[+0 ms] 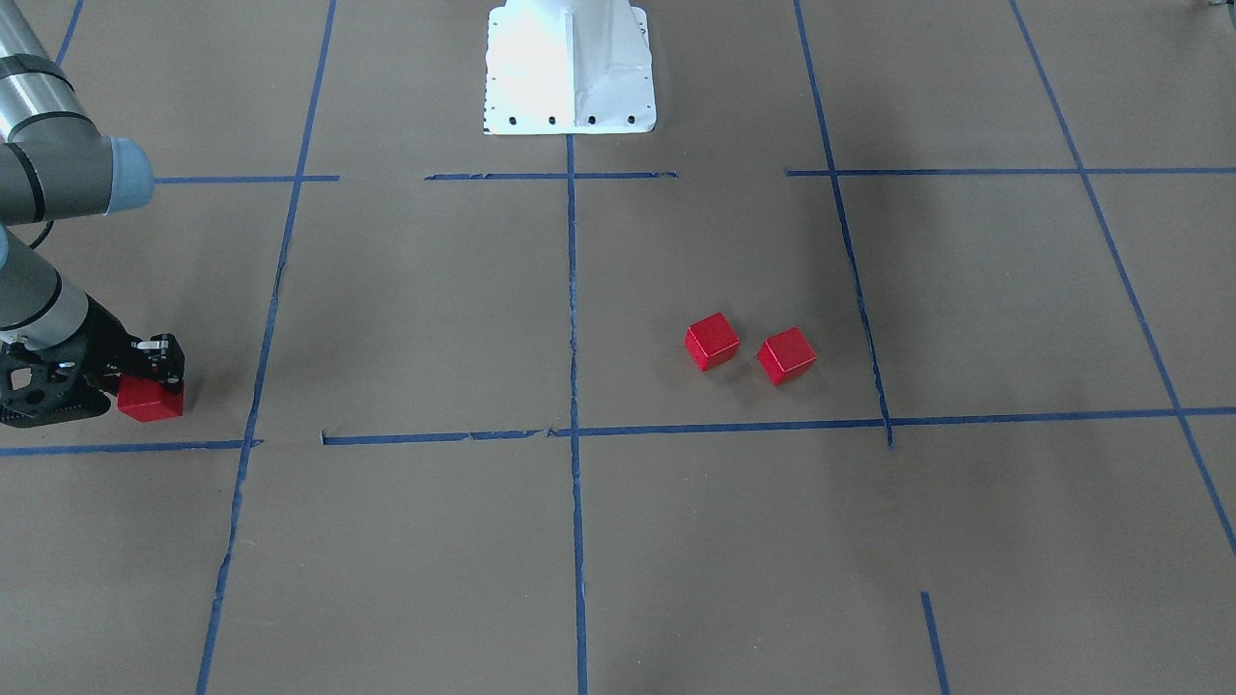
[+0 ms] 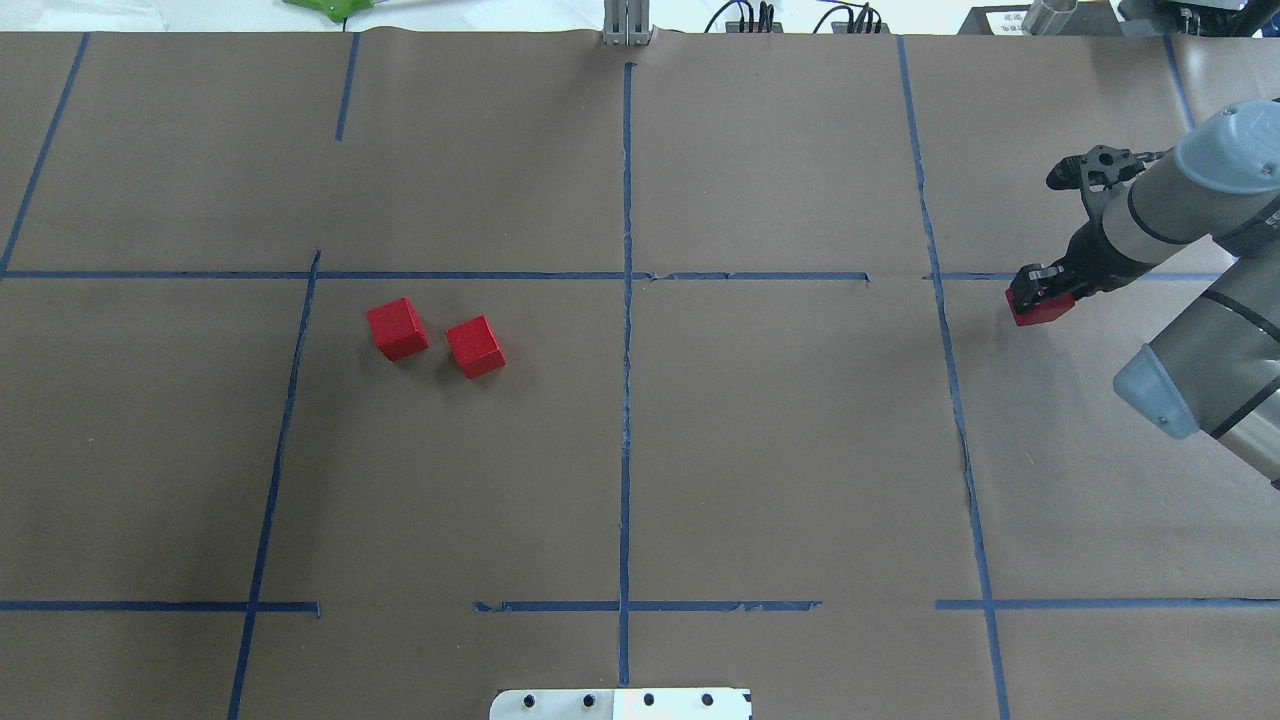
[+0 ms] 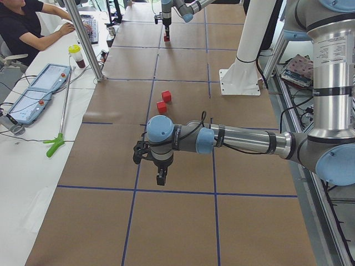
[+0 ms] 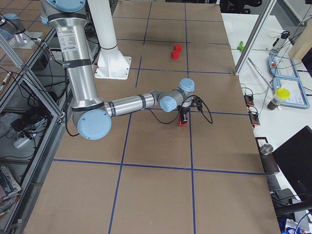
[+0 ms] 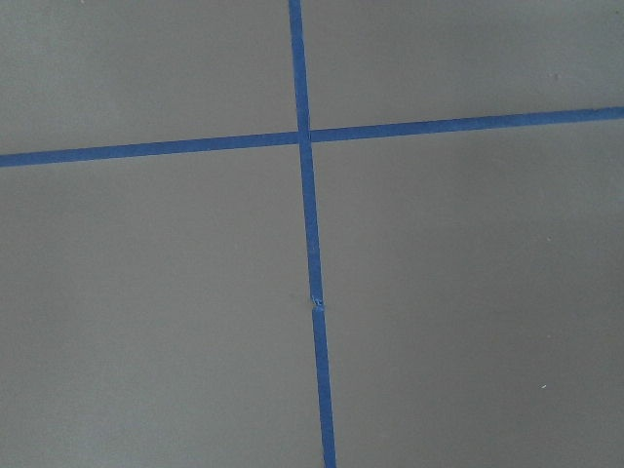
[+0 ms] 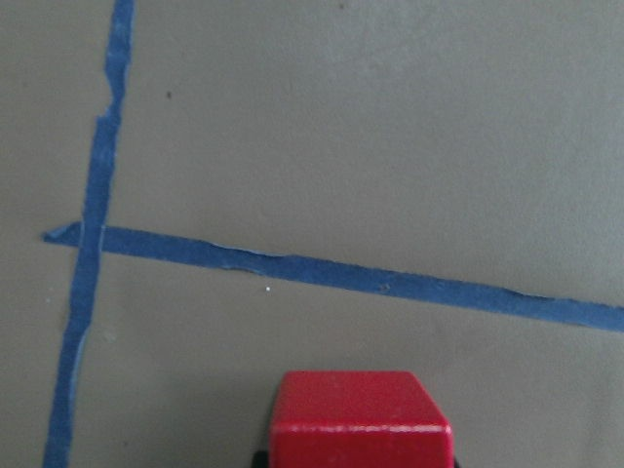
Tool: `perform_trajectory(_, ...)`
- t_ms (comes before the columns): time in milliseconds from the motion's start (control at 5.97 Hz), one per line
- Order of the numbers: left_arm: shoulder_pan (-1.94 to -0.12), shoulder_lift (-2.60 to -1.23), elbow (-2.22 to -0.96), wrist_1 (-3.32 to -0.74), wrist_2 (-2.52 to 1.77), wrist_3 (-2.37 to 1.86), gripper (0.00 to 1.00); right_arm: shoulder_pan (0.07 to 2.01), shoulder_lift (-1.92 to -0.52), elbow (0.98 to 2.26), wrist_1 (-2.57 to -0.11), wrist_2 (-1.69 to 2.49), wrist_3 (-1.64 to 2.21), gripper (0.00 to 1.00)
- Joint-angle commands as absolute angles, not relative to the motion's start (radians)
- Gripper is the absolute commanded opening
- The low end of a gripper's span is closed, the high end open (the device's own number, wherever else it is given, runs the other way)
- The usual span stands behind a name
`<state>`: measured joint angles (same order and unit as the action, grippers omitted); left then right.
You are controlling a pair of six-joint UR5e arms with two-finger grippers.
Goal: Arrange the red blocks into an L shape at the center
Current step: 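Carry the red cube with the right gripper toward the table center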
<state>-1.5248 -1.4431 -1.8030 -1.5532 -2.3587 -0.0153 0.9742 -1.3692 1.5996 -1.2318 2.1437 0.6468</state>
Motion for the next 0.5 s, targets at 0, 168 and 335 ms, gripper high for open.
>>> perform_trajectory(0, -1.525, -1.442, -1.799, -1.554, -2.361, -0.015, 1.00, 0.901, -1.345, 1.731, -1.249, 2.140, 0.775, 0.00)
perform_trajectory(168, -1.525, -1.442, -1.793, -1.558, -2.362, -0.012, 1.00, 0.829, -1.289, 1.783, -1.252, 2.143, 0.931, 0.00)
perform_trajectory(335, -1.526, -1.439, -1.804, -1.559, -2.364, -0.012, 1.00, 0.743, -1.243, 1.798, -1.252, 2.137, 1.053, 0.00)
